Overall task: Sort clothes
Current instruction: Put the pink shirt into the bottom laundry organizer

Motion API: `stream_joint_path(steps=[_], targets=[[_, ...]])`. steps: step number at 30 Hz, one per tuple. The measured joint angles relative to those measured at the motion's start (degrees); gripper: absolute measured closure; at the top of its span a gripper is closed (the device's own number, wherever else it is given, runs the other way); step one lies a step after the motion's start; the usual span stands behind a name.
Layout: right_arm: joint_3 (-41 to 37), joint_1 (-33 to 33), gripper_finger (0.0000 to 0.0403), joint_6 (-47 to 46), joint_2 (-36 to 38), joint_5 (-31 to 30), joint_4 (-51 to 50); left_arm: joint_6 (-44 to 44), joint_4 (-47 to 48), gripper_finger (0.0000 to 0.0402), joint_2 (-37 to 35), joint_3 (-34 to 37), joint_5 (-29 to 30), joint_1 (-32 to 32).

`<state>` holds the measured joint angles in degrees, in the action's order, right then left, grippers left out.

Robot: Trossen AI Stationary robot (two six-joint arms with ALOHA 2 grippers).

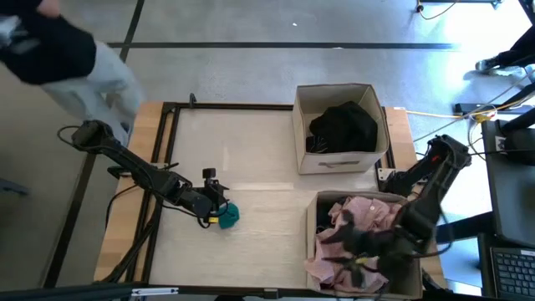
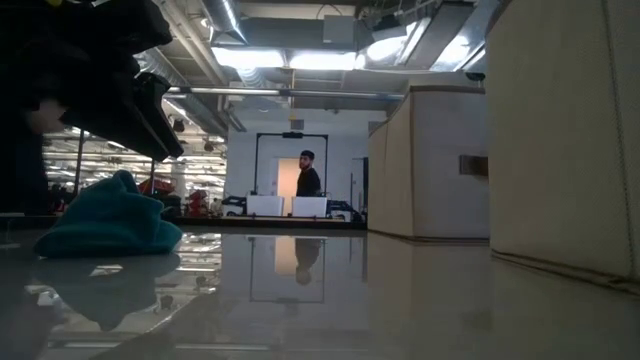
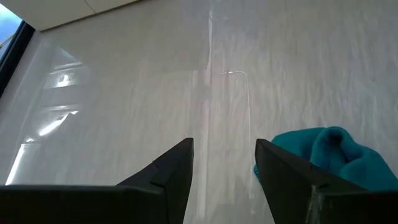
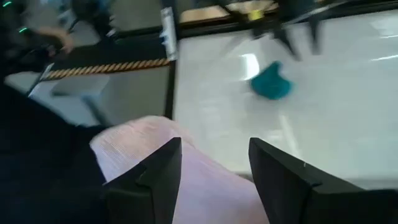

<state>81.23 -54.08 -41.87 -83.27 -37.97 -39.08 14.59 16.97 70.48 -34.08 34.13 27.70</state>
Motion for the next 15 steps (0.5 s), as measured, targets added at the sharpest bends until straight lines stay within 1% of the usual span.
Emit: stream_joint_path(steps=[3,6,8,12,15], targets=[[0.0,3.0,0.0217,4.5,-2.2,7.0,4.8,0.0,0.0,0.0237,0.0,0.0,0.0,0.0],[0.0,5.3,0.0217,4.9,-4.4,13.2,6.0,0.0,0.1,0.0237,0.0,0.0,0.0,0.0],[0.0,6.4,0.0217,4.5,-6.0,16.0,5.9,0.0,0.1,0.0237,0.0,0.0,0.0,0.0],[0.0,7.4,0.0217,0.5,-8.1,18.0,1.2,0.0,0.1,0.0238,0.0,0.0,0.0,0.0],[0.3,7.2,0.0217,-4.2,-8.2,16.5,-4.0,0.0,0.1,0.0238,0.0,0.0,0.0,0.0]])
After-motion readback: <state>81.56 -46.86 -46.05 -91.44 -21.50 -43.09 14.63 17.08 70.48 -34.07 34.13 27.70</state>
